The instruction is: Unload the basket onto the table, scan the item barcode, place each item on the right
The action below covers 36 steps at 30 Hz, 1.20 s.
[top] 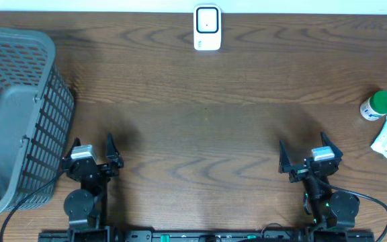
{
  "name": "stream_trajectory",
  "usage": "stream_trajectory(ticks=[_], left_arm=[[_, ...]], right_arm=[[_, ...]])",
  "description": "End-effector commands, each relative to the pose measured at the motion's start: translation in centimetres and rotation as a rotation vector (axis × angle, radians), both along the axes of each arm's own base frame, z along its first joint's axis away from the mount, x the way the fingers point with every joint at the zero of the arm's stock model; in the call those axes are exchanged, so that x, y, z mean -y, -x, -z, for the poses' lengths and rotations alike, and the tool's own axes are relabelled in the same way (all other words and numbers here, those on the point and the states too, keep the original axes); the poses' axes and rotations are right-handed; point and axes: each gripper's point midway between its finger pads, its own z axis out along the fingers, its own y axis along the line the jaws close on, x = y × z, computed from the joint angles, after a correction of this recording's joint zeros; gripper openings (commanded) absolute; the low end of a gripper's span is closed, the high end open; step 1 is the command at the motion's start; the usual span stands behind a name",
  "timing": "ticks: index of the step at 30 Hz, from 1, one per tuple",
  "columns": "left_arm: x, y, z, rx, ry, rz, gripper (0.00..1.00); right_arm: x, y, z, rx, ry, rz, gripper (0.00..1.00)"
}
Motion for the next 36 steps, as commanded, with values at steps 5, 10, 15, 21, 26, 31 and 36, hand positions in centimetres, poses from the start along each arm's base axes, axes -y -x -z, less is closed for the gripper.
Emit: stream_trajectory(ticks=[5, 10, 15, 21, 26, 31, 36], left_arm=[[-0.6, 0.3, 2.4, -0.088, -0.012, -0.037, 0.80], [-0.3, 0.3, 2.4, -0.088, -0.011, -0.024, 0.81], [0.2, 0.2, 2.4, -0.088, -0.012, -0.005, 0.81], [0.2, 0.2, 2.4, -0.088, -0.013, -0.005, 0.81], [0.1, 0.2, 2.3, -0.085, -0.013, -0.006, 0.81], [0.1, 0.2, 2.4, -0.085, -0.013, -0.006, 0.80], [0.2, 0.2, 2.4, -0.088, -0.013, -0.005, 0.81]], right_arm=[[0.1, 0.0, 0.1, -0.001, 0.003, 0.005, 0.99], [0.1, 0.0, 0.1, -0.001, 0.003, 0.005, 0.99], [0.1, 0.0, 0.1, -0.001, 0.003, 0.005, 0.99], [0.1, 0.0, 0.1, -0.001, 0.003, 0.005, 0.99], [0.1, 0.0, 0.1, -0.001, 0.003, 0.005, 0.99], [0.1, 0.0, 0.1, -0.001, 0.003, 0.005, 0.99], [0.1, 0.0, 0.1, -0.001, 0.003, 0.005, 0.99]])
